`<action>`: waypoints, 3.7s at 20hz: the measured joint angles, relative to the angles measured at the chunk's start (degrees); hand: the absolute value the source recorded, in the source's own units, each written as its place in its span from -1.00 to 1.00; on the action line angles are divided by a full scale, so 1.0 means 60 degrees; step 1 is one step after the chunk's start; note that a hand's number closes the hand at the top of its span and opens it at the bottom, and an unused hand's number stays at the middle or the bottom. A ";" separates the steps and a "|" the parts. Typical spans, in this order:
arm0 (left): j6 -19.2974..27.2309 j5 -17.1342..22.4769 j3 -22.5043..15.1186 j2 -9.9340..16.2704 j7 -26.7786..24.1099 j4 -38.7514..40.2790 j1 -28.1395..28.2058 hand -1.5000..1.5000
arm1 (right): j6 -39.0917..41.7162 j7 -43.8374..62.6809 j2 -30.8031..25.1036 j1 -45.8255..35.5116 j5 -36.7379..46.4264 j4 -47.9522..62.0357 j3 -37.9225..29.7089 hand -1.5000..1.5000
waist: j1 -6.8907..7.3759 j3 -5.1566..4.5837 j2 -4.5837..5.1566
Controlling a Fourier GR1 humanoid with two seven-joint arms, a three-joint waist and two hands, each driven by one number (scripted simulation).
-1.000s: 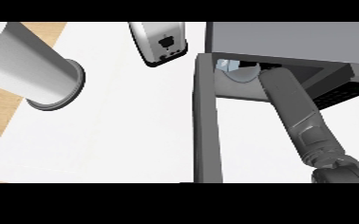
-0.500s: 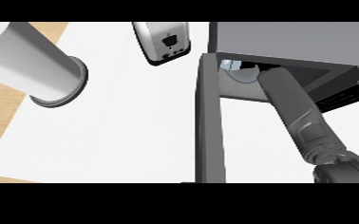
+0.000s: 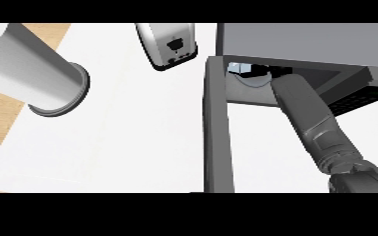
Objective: Pick up the milk, place it into the microwave and close the microwave
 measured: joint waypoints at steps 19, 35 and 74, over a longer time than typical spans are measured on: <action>0.0653 -0.1835 -0.2349 -0.0686 0.1113 -0.1326 -0.0170 -1.00 | 0.2935 -0.1768 0.0471 0.1765 -0.1051 -0.0702 -0.0259 -1.00 | -0.0895 -0.0040 -0.0422; 0.1606 -0.3752 -0.4624 -0.0697 0.2691 -0.0280 -0.2302 1.00 | 0.5310 -0.1907 0.1037 0.5884 -0.1765 -0.4642 0.0713 -1.00 | -0.1460 -0.0067 -0.0569; 0.8287 -0.1784 -1.1216 -0.0643 0.2434 1.0143 -1.1833 1.00 | 0.8587 0.0971 -0.0497 1.2046 -0.5764 -1.5261 0.0544 -1.00 | -0.2210 -0.0091 -0.0243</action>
